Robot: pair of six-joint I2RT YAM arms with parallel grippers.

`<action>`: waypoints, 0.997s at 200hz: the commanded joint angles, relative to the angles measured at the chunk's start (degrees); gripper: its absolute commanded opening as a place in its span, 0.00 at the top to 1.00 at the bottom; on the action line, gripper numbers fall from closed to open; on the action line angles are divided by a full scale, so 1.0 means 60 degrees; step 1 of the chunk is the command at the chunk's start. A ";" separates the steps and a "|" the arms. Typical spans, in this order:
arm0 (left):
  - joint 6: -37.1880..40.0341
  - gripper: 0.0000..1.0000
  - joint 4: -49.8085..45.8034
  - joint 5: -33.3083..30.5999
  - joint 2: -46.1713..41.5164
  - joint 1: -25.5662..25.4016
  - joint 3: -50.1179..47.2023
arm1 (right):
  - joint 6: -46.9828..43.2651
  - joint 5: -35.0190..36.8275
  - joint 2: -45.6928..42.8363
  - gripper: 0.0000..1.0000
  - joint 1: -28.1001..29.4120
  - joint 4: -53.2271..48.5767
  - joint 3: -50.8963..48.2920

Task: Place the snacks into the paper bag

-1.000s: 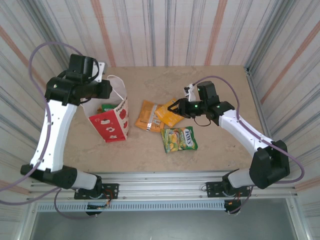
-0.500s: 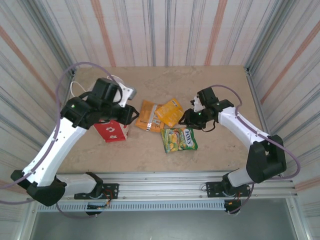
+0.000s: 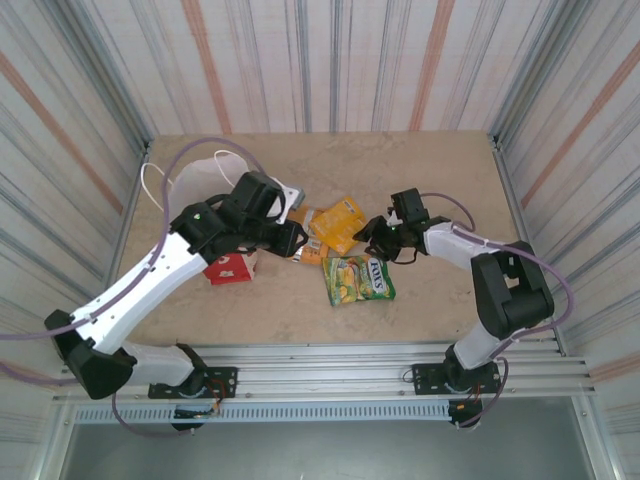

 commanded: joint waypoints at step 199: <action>-0.0286 0.55 0.0805 -0.0790 0.1072 -0.0125 -0.0009 | 0.2360 0.1483 0.1799 0.84 0.0643 0.3887 -0.0601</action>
